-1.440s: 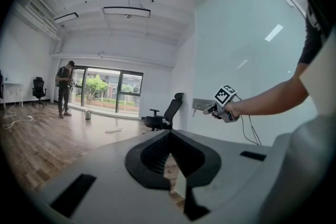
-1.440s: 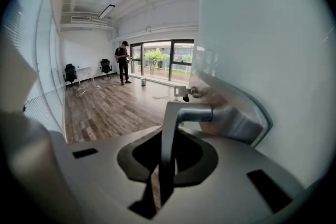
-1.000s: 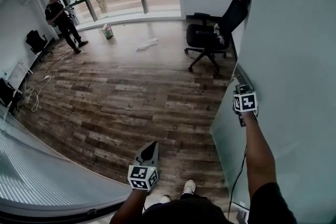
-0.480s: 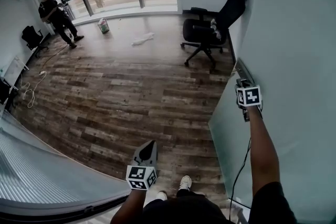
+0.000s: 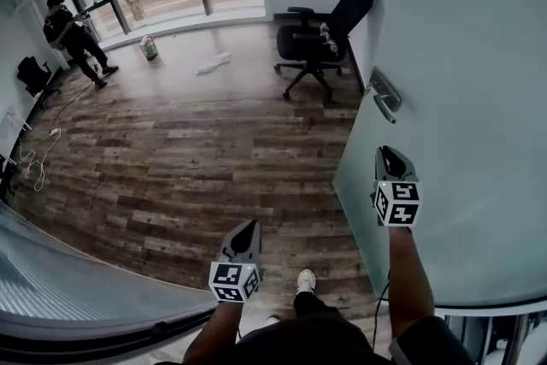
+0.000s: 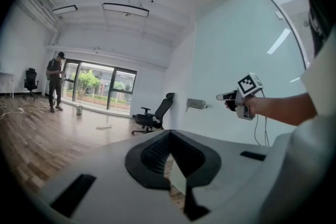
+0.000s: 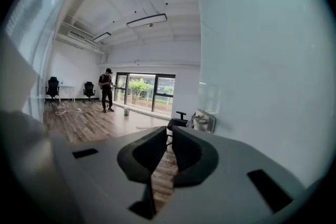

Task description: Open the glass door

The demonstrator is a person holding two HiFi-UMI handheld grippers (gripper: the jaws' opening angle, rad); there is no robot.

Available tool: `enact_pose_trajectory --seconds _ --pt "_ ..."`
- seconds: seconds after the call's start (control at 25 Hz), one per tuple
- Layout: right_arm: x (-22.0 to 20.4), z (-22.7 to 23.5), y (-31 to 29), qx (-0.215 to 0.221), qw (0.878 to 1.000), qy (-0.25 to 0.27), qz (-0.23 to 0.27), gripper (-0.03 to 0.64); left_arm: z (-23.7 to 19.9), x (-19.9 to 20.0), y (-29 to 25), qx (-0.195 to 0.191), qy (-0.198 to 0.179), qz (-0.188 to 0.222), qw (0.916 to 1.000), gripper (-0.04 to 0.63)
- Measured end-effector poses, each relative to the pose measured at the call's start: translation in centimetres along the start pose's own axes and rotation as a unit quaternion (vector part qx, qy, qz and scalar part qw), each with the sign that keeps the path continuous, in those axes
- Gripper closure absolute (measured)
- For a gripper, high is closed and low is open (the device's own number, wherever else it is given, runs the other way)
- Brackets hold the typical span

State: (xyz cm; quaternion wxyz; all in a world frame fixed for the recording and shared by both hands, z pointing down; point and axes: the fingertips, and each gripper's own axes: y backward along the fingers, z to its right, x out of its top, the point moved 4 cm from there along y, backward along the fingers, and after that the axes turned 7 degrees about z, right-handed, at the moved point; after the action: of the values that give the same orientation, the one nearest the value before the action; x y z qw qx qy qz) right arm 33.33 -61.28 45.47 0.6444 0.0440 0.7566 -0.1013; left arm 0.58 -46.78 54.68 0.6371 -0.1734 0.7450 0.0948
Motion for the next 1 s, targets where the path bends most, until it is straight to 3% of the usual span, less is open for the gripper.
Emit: enact_pose_trajectory --seconds 0.2,0.44,0.84,1.0 --pt "-2.0 -10.1 13.2 0.025 0.998 -0.026 0.057 0.598 1.4 -0.3 7.8 -0.015 -0.009 0.003 0.9998 0.594" --pt "-6.0 -18.4 23.7 0.027 0.998 -0.052 -0.001 0.601 3.1 -1.9 16.4 -0.037 -0.056 -0.014 0.9976 0.594" --pt "-5.5 -21.9 35.7 0.047 0.999 -0.012 0.014 0.601 8.4 -1.1 24.6 -0.046 -0.046 0.007 0.9979 0.594" --pt "-5.3 -22.2 41.1 0.058 0.997 -0.026 0.035 0.601 11.3 -1.2 28.5 -0.035 0.005 0.022 0.9991 0.594"
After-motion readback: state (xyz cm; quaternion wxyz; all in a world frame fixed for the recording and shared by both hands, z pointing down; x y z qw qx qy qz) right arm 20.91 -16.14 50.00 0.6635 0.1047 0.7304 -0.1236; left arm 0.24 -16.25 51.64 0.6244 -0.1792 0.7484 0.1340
